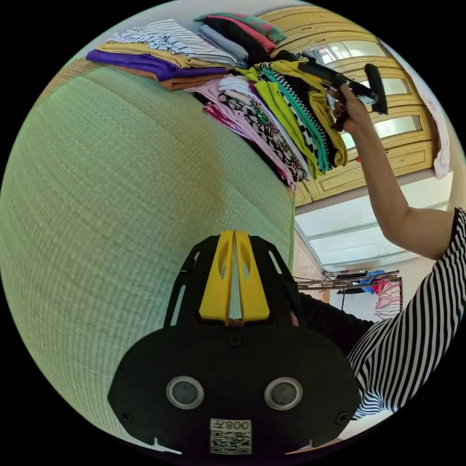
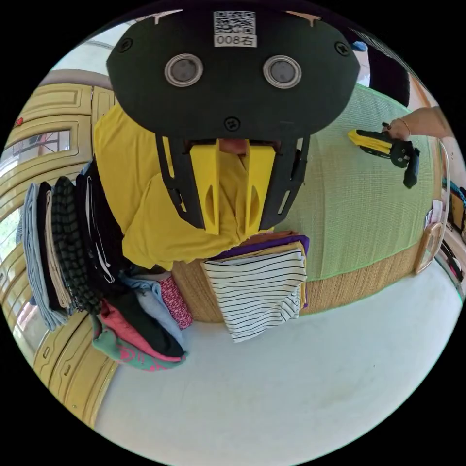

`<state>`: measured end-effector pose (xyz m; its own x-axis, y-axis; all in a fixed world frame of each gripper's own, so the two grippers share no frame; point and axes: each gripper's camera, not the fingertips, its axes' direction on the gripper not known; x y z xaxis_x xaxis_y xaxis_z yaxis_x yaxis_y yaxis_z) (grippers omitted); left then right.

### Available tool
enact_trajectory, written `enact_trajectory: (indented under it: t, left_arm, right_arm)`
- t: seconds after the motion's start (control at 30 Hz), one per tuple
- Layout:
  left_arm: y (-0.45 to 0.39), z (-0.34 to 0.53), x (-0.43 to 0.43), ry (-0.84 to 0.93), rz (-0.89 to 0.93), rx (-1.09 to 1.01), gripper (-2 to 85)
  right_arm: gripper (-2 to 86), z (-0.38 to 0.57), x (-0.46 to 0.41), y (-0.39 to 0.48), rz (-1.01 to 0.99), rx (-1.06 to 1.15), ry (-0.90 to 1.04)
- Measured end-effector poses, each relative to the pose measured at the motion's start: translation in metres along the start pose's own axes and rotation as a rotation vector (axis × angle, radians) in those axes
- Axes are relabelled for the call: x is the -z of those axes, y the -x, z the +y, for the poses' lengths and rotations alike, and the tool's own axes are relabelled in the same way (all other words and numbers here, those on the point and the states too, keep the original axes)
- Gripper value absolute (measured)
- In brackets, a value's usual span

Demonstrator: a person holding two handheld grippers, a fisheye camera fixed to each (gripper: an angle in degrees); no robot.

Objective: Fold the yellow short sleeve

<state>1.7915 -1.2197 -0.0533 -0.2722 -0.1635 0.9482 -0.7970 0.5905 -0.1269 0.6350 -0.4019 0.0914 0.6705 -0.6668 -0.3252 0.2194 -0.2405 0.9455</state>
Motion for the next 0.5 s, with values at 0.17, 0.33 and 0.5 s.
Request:
enact_trajectory:
  t: [0.17,0.33,0.5]
  left_arm:
    - [-0.005,0.099,0.012,-0.110,-0.028,0.025,0.2]
    - [-0.028,0.226,0.032,-0.274,-0.023,0.100,0.2]
    - [-0.063,0.363,0.041,-0.427,0.023,0.189,0.5]
  right_arm:
    - [2.7,0.028,0.041,-0.031,-0.016,-0.078,-0.066]
    - [1.0,0.096,0.119,-0.070,-0.206,-0.182,-0.169]
    - [0.8,0.173,0.250,-0.072,-0.391,-0.067,-0.282]
